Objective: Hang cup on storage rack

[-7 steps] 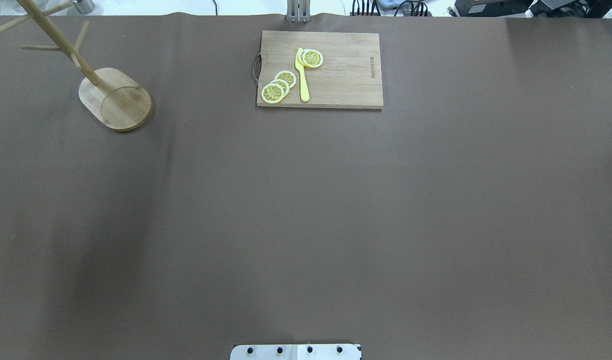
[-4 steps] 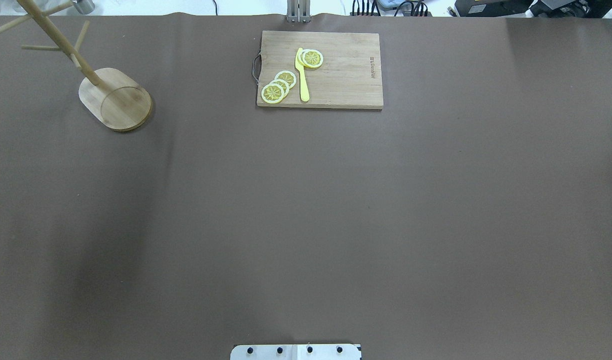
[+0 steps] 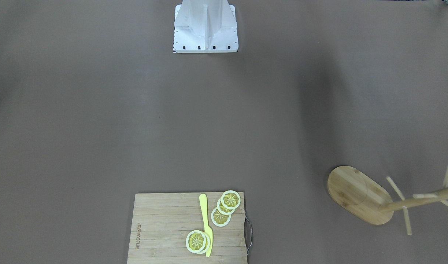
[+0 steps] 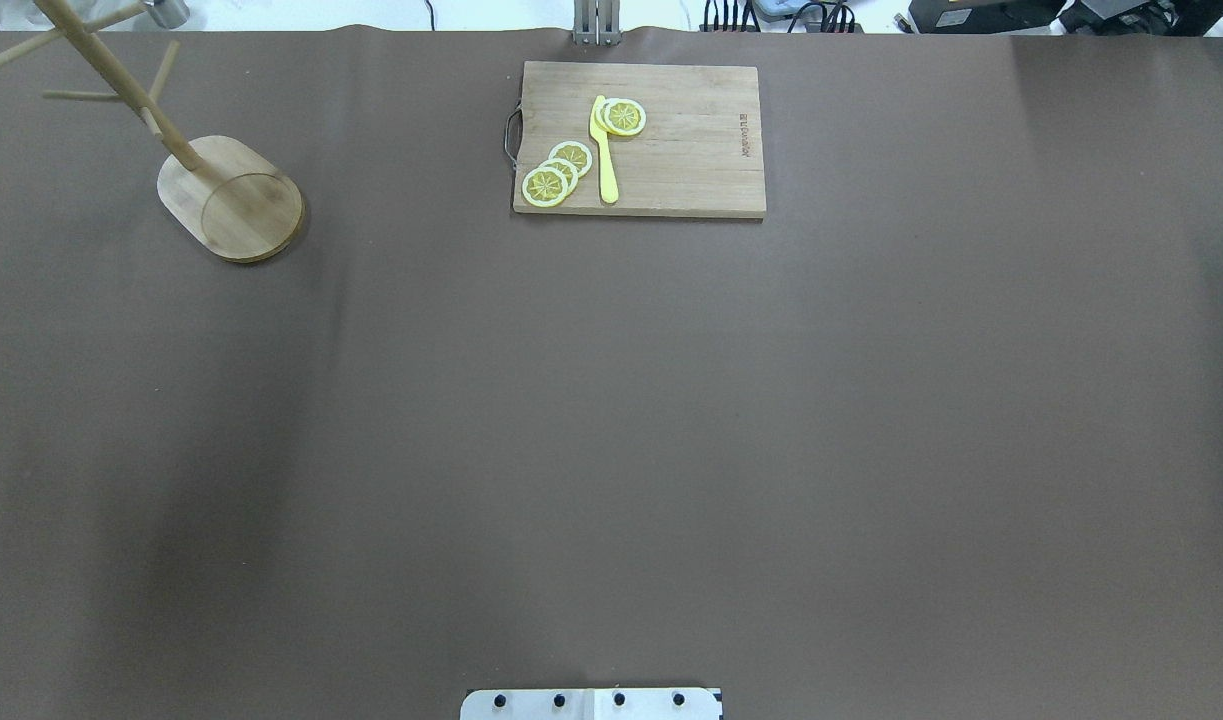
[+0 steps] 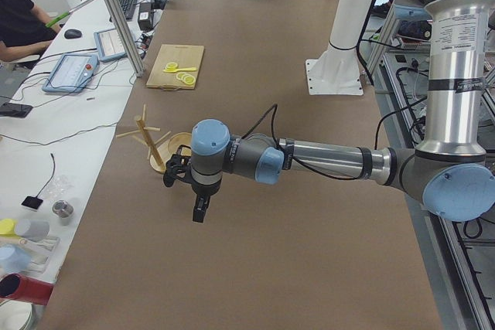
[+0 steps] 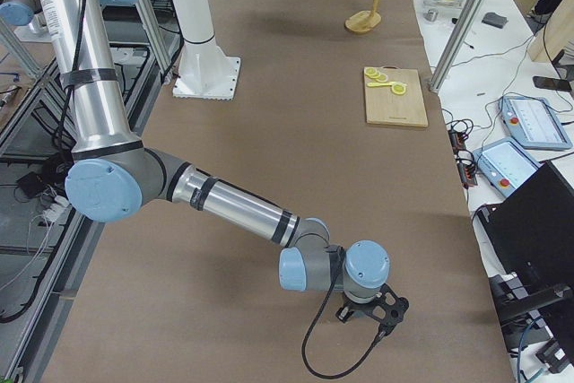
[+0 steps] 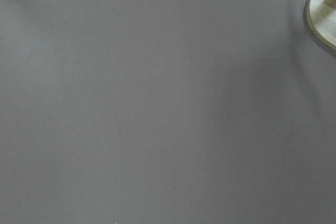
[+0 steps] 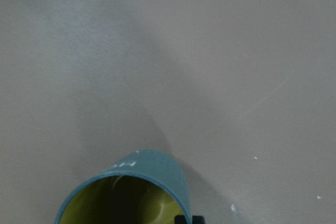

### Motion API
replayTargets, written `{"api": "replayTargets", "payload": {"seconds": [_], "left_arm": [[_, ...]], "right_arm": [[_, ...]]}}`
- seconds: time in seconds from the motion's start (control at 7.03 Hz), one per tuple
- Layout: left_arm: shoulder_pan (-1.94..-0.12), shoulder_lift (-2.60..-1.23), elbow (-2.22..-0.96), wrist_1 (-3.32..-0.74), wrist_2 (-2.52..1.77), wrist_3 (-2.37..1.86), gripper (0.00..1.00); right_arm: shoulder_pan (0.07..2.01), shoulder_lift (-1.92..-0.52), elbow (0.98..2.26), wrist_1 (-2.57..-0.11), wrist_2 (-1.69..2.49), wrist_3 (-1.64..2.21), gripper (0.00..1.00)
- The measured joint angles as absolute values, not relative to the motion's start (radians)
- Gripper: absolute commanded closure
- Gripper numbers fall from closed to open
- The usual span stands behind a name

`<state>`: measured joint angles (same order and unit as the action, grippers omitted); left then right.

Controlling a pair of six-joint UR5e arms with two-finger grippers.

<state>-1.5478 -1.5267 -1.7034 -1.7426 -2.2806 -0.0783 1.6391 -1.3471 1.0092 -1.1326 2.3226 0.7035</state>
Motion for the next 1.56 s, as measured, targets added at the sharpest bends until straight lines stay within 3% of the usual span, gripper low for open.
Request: {"api": "replayTargets", "payload": {"seconds": [0.71,1.14,1.56], "left_arm": [[-1.548,-1.517,-1.688,-1.743,-2.281,-0.079,0.02],[-1.549,-1.515,-1.691,-1.744,-2.281,-0.078,0.02],[-1.548,-1.516,-1.696,-1.744,-2.282,-0.078,0.02]], "right_arm": [[1.596,-1.266,1.284,-1.142,2.399,0.696,1.0],[1.362,-1.237,1.514,-1.174,2.447,0.697,1.0],[1.052,-1.033,1.661,-1.38,2.326,0.704,1.0]]}}
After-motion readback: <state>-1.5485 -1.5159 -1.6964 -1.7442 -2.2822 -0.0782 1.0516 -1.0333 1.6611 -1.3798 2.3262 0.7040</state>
